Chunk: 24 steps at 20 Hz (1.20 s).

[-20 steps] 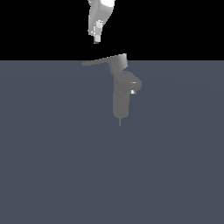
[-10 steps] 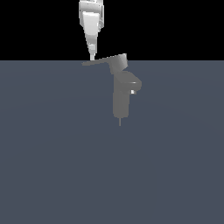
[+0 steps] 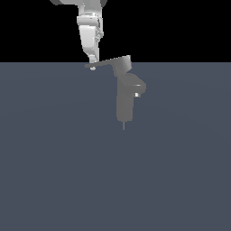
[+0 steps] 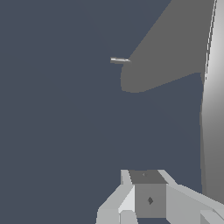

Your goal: Turn on the faucet by rotating a designated handle.

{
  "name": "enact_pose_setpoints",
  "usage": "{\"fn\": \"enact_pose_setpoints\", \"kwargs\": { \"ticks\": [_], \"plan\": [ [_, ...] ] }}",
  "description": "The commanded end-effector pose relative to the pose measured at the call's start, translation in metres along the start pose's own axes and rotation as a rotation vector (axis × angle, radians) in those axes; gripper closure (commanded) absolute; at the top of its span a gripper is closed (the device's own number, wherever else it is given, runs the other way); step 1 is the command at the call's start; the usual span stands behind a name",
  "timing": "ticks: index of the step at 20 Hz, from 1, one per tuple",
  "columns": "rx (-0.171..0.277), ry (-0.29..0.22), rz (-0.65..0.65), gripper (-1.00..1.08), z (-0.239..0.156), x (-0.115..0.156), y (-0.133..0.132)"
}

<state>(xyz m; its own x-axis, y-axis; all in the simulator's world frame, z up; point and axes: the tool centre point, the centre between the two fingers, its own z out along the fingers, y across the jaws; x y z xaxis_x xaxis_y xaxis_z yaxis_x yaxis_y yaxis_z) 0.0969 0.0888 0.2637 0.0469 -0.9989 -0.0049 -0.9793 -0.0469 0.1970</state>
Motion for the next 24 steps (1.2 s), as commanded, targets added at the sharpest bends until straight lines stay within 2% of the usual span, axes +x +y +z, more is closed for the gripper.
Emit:
{"fn": "enact_pose_setpoints", "kwargs": {
  "ticks": [1,5,24],
  "plan": [
    [0.001,0.003,0.007,1.08,0.001,0.000,-0.002],
    [0.000,0.002,0.006,1.08,0.001,-0.001,-0.001],
    [0.000,0.002,0.006,1.08,0.001,-0.003,0.042]
  ]
}}
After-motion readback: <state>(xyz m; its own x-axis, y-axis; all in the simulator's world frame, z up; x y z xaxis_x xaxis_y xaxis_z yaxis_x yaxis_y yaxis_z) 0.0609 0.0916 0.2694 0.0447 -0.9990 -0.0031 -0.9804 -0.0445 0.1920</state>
